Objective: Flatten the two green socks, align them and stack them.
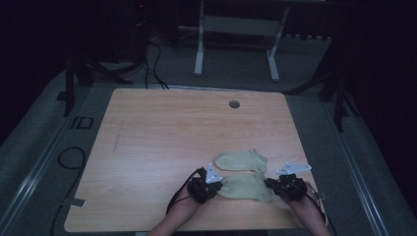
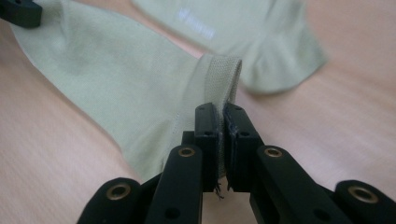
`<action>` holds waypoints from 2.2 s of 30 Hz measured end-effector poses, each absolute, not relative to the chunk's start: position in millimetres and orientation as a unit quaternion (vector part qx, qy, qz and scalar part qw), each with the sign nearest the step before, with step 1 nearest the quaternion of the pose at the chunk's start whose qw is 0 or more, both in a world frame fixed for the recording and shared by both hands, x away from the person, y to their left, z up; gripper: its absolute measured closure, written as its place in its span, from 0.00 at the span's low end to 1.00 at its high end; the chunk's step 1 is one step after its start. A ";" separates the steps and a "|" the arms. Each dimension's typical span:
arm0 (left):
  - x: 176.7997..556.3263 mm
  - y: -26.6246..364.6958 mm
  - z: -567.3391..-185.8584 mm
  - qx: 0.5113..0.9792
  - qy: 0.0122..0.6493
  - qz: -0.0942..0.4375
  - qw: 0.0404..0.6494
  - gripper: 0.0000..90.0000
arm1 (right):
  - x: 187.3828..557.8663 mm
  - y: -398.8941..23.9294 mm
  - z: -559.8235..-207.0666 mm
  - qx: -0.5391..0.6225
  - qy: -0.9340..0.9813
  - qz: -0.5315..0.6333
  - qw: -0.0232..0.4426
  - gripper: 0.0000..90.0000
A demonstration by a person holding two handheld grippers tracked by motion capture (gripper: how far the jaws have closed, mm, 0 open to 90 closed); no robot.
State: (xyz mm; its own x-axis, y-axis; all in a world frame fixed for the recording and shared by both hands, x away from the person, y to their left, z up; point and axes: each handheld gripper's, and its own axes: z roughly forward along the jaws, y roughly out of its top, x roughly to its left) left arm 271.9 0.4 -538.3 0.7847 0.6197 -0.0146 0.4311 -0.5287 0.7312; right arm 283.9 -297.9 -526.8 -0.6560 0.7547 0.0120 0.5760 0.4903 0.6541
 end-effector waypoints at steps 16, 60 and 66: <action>330.8 6.1 -510.0 0.849 0.335 0.136 0.386 0.96 | 344.8 -293.3 -492.3 0.409 0.833 0.337 0.157 0.94; 351.2 -20.7 -541.9 0.860 0.323 0.151 0.365 0.89 | 364.1 -280.6 -530.6 0.419 0.844 0.306 0.133 0.91; 356.6 -23.4 -560.6 0.864 0.332 0.156 0.344 0.89 | 366.6 -275.8 -547.2 0.418 0.850 0.292 0.132 0.92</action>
State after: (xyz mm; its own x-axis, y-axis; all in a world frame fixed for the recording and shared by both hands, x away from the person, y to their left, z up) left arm 356.6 -23.4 -560.6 0.7306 0.6817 0.0399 0.4675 -0.5419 0.6985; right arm 366.6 -275.8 -547.2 -0.6160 0.7875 0.0196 0.6332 0.4802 0.6070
